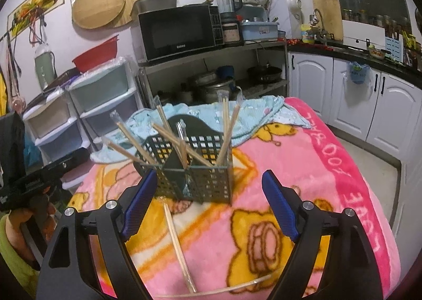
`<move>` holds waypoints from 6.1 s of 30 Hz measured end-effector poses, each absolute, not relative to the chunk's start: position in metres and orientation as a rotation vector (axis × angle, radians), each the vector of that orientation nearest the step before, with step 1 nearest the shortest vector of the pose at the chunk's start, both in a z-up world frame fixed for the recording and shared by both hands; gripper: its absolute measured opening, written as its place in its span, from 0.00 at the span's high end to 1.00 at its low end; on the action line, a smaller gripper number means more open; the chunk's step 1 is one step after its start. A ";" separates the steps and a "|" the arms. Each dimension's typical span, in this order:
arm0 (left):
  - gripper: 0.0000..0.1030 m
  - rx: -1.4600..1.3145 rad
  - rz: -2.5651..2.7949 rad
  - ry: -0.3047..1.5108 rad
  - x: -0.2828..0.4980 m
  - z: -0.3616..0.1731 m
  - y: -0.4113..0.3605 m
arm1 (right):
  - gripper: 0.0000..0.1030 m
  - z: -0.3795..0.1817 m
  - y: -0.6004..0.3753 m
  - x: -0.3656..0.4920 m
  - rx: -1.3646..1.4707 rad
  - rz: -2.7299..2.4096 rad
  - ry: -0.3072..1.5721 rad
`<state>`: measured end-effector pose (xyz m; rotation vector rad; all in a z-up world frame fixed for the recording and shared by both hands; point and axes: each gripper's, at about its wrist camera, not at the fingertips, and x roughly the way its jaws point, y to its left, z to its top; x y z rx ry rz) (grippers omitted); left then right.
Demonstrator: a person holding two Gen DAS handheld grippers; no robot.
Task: Organize utensils
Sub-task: 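Withdraw both open tools from the caddy toward the chopstick on the blanket, then close the left tool on a wrapped chopstick while the right tool grasps another, then lift the left tool's chopstick into the caddy while the right tool inserts its own, then open the left tool to release its chopstick while the right tool opens too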
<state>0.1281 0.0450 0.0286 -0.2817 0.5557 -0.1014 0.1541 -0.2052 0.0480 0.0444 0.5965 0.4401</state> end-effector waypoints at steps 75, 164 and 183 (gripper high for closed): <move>0.95 -0.548 -0.169 1.003 0.221 -0.109 0.060 | 0.88 -0.089 -0.283 0.172 0.351 0.300 1.095; 0.98 -0.298 -0.158 0.373 0.231 0.102 0.050 | 0.94 0.134 -0.161 0.233 -0.018 0.490 0.324; 0.11 -0.300 -0.157 0.420 0.210 0.105 0.053 | 0.41 0.111 -0.172 0.227 0.020 0.472 0.418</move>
